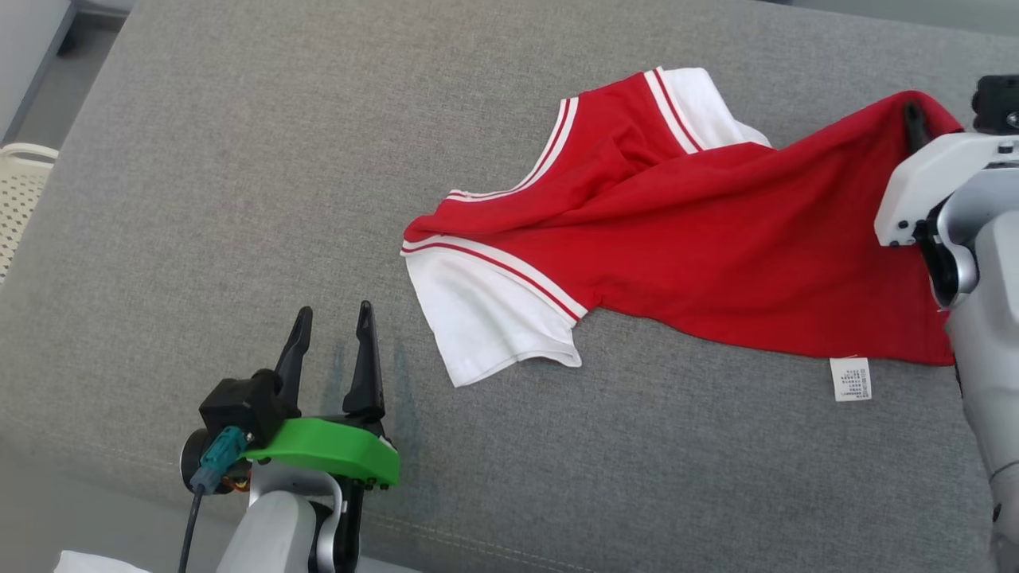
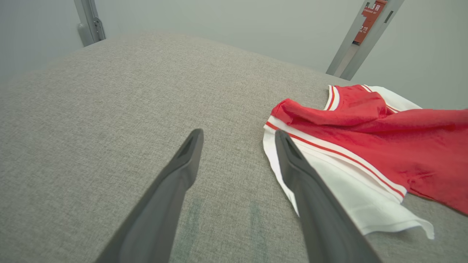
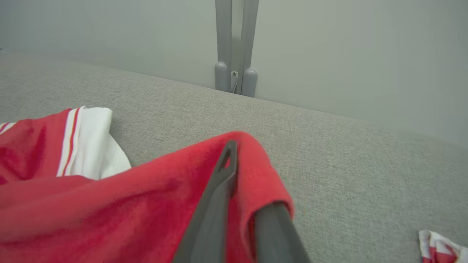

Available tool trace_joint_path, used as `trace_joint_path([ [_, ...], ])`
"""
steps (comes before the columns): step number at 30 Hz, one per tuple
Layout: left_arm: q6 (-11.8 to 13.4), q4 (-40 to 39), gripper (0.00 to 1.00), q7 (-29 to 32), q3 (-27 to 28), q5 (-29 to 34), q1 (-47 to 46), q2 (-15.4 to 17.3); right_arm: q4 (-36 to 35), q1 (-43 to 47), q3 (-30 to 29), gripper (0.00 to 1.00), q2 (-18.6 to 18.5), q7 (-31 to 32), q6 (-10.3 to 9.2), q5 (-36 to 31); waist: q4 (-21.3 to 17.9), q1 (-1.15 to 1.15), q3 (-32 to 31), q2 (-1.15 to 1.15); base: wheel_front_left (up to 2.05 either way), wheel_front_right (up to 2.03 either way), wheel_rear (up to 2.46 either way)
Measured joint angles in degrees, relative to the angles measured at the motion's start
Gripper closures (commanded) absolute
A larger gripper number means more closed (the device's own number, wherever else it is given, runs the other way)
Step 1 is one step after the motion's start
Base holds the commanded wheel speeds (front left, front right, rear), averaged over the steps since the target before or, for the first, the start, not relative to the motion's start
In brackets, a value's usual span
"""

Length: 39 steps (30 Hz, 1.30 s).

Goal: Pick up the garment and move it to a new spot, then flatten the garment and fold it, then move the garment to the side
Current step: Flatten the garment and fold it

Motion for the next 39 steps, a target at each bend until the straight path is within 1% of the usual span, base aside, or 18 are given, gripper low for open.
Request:
trace_joint_path([
  [4, -0.02, -0.21, 0.00, -0.05, -0.03, 0.08, -0.30, -0.11, 4.22, -1.80, 2.04, 0.00, 0.30, -2.36, 0.00, -0.23, -0.37, 0.00, 0.57, 0.00, 0.00, 0.00, 0.00],
  [7, -0.07, -0.38, 0.00, -0.07, 0.05, 0.40, -0.31, -0.21, 5.80, -1.89, 3.24, 0.00, 0.16, -3.97, 0.00, -0.14, -1.19, 0.00, 0.20, 0.00, 0.00, 0.00, 0.00],
  [12, -0.25, -0.41, 0.00, -0.08, 0.46, 0.96, -0.32, -0.25, 6.16, -0.44, 4.78, 0.00, -0.14, -5.72, 0.00, 1.41, -3.34, 0.00, -1.23, 0.00, 0.00, 0.00, 0.00],
  [16, -0.46, -0.30, 0.00, -0.08, 0.89, 1.80, -0.31, -0.23, 4.64, 2.59, 5.49, 0.00, -0.67, -7.65, 0.00, 3.09, -5.16, 0.00, -2.91, 0.00, 0.00, 0.00, 0.00],
  [21, -0.76, 0.34, 0.00, -0.07, 1.37, 2.43, 0.02, -0.02, -1.76, 8.42, 5.90, 0.00, -0.08, -12.34, 0.00, 4.64, -7.12, 0.00, -5.83, 0.00, 0.00, 0.00, 0.00],
  [23, -0.82, 0.48, 0.00, -0.07, 1.54, 2.43, 0.78, -0.01, -4.72, 11.74, 5.10, 0.00, 0.77, -13.49, 0.00, 5.54, -7.75, 0.00, -7.15, 0.00, 0.00, 0.00, 0.00],
  [26, -1.00, 0.78, 0.00, -0.08, 1.64, 2.43, 2.17, 0.00, -9.94, 17.25, 3.23, 0.00, 2.15, -14.27, 0.00, 5.19, -8.63, 0.00, -9.30, 0.00, 0.00, 0.00, 0.00],
  [29, -1.20, 1.09, 0.00, -0.08, 1.68, 2.34, 3.55, -0.02, -15.14, 23.12, 1.19, 0.00, 4.80, -14.44, 0.00, 3.49, -9.41, 0.00, -11.48, 0.00, 0.00, 0.00, 0.00],
  [34, -1.19, 1.20, 0.00, -0.08, 1.46, 1.74, 6.24, -0.07, -24.64, 32.44, -2.65, 0.00, 11.21, -13.91, 0.00, 0.41, -10.50, 0.00, -14.97, 0.00, 0.00, 0.00, 0.00],
  [39, -1.18, 0.87, 0.00, -0.08, 1.13, 1.41, 7.92, -0.09, -31.15, 40.05, -4.87, 0.00, 13.80, -13.33, 0.00, 0.02, -11.05, 0.00, -17.67, 0.00, 0.00, 0.00, 0.00],
])
